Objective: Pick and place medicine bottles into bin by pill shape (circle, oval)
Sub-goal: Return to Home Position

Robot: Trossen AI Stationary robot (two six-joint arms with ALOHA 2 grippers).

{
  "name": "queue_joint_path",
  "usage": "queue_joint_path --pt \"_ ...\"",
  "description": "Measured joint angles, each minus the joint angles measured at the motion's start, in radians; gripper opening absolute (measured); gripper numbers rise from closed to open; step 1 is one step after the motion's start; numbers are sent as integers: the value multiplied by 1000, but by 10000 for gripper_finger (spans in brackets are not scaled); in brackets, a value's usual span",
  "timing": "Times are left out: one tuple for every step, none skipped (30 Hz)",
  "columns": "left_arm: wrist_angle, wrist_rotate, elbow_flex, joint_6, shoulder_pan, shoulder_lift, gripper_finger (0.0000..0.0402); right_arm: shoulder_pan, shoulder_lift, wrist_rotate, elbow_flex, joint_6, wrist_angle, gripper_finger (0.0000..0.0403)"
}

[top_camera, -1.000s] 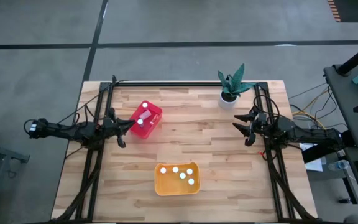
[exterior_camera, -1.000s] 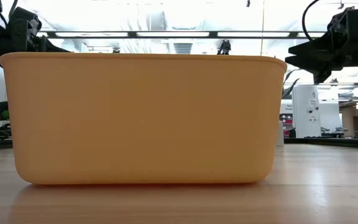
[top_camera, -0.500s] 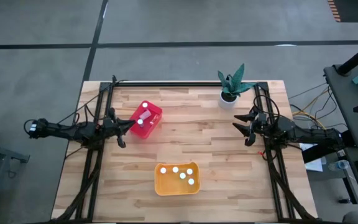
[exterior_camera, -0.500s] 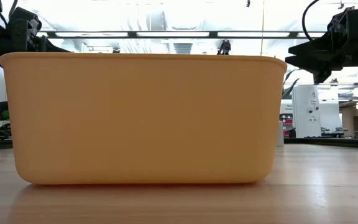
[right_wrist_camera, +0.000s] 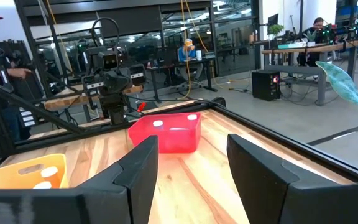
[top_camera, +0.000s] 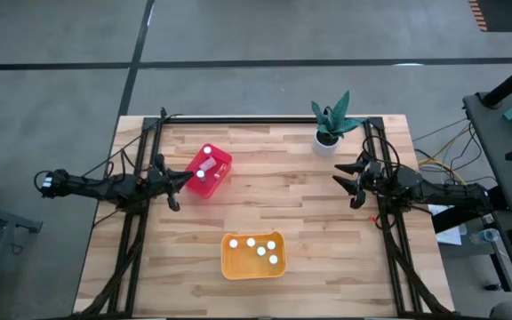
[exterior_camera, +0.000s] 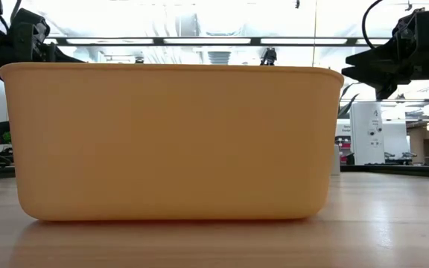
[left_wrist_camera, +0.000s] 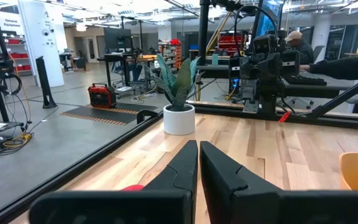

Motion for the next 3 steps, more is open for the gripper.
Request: queue_joint_path --pt "0 0 0 0 0 0 2 0 0 0 0 0 0 181" --pt "0 0 0 0 0 0 2 0 0 0 0 0 0 180" --pt "0 0 0 0 0 0 2 0 0 0 0 0 0 180"
